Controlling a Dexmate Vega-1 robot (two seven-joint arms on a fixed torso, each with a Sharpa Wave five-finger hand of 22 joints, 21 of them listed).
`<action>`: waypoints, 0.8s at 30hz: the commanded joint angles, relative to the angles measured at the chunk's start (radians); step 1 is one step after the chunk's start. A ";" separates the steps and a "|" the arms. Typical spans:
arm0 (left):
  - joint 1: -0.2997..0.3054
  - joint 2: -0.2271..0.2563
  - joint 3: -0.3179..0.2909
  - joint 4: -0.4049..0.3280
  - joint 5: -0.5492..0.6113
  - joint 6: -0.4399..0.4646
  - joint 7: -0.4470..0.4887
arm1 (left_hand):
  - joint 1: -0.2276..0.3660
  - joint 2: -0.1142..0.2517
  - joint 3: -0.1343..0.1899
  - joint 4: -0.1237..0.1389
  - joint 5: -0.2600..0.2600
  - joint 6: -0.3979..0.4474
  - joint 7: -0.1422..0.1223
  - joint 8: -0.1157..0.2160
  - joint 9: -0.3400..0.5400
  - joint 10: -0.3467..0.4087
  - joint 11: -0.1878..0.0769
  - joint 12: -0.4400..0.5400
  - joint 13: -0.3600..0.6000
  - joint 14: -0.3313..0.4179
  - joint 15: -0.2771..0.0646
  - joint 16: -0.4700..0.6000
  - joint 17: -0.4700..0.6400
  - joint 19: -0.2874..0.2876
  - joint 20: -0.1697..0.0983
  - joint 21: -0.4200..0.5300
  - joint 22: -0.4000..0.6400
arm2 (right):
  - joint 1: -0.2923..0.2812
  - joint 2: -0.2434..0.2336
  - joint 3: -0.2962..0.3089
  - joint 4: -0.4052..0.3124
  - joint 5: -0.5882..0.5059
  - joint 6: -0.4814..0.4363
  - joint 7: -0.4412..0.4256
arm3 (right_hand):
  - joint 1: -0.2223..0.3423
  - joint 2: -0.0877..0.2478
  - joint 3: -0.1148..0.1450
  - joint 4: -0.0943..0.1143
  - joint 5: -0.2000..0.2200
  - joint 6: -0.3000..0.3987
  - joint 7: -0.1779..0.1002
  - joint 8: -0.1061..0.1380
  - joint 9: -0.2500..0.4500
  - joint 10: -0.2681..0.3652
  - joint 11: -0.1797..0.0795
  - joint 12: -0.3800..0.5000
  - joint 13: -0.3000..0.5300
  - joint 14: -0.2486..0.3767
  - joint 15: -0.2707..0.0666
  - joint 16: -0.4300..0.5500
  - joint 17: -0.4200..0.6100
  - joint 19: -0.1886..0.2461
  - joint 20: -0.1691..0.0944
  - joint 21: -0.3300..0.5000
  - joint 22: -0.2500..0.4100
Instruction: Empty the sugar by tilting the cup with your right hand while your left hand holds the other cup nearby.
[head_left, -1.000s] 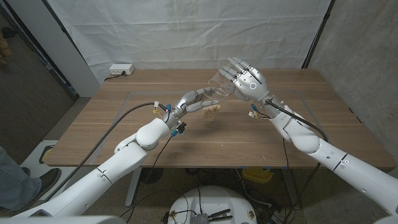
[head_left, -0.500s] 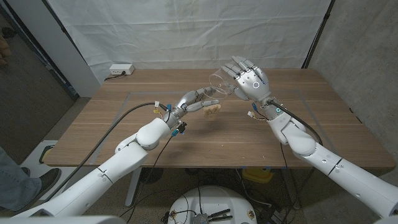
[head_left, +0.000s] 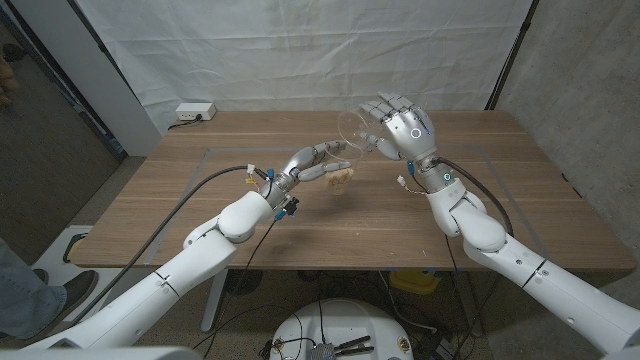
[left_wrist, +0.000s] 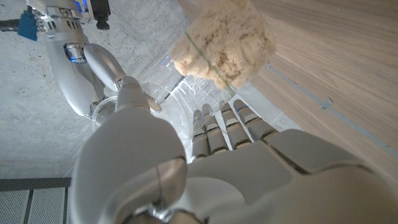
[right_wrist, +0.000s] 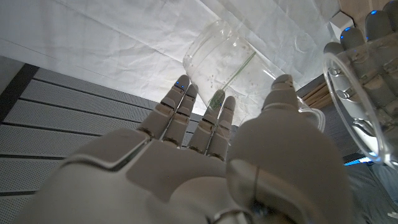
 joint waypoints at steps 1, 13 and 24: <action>0.015 0.010 -0.012 -0.008 0.013 -0.013 0.023 | 0.002 0.009 -0.008 -0.002 -0.002 0.010 0.000 0.008 0.005 0.004 0.002 -0.003 0.002 0.003 -0.020 -0.001 0.002 -0.003 0.002 -0.001 0.005 | -0.050 0.029 0.035 -0.055 0.151 0.047 0.022 | -0.012 -0.002 0.018 0.025 -0.004 0.045 -0.055 -0.005 0.003 0.028 0.009 0.013 0.004 0.024 -0.148 0.006 0.003 0.022 -0.106 0.010 0.003; 0.034 0.018 -0.030 -0.010 0.020 -0.024 0.053 | 0.003 0.008 -0.010 -0.002 -0.002 0.008 0.000 0.007 0.005 0.004 0.004 -0.003 0.002 0.003 -0.022 0.000 0.002 -0.004 0.000 -0.001 0.004 | -0.074 0.058 0.062 -0.076 0.320 0.091 0.063 | -0.016 -0.006 0.018 0.026 -0.014 0.052 -0.055 -0.007 0.004 0.076 0.009 0.024 0.002 0.089 -0.163 0.013 0.000 0.070 -0.122 0.028 0.004; 0.060 0.023 -0.052 -0.017 0.027 -0.032 0.094 | 0.003 0.009 -0.012 -0.002 -0.002 0.009 0.002 0.008 0.005 0.007 -0.005 -0.002 0.002 0.005 -0.021 0.000 0.002 0.008 -0.010 0.005 0.005 | -0.103 0.092 0.093 -0.086 0.510 0.114 0.110 | -0.024 -0.006 0.016 0.031 -0.021 0.060 -0.009 -0.007 0.004 0.108 0.040 0.029 0.001 0.121 -0.163 0.013 -0.001 0.096 -0.124 0.037 0.004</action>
